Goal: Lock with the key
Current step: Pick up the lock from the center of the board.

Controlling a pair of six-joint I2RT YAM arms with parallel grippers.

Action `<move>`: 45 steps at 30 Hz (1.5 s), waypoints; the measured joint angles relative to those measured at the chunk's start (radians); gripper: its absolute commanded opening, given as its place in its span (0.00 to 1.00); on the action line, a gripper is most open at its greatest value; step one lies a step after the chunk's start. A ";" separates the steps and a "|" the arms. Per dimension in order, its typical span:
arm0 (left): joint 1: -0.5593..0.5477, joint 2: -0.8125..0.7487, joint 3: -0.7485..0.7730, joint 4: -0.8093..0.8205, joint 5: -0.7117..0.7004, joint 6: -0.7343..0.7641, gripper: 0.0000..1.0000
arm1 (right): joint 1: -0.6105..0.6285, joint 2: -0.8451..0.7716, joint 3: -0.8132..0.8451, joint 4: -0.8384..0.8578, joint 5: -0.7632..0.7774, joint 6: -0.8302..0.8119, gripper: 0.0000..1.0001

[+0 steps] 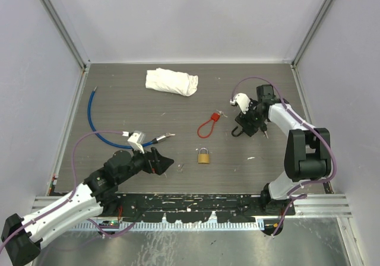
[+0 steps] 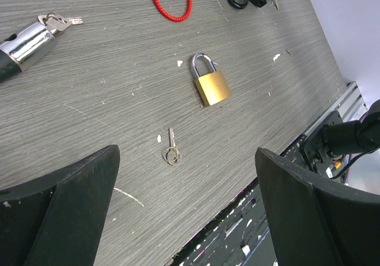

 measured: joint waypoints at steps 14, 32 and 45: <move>0.000 -0.009 0.000 -0.011 -0.001 0.000 0.98 | 0.028 0.055 0.003 0.013 0.071 0.003 0.71; 0.000 -0.010 0.000 -0.013 0.000 0.000 0.98 | 0.041 0.069 -0.032 0.054 0.112 0.033 0.37; 0.000 -0.002 0.000 0.001 0.020 0.008 1.00 | 0.047 -0.009 -0.039 -0.010 0.022 0.042 0.06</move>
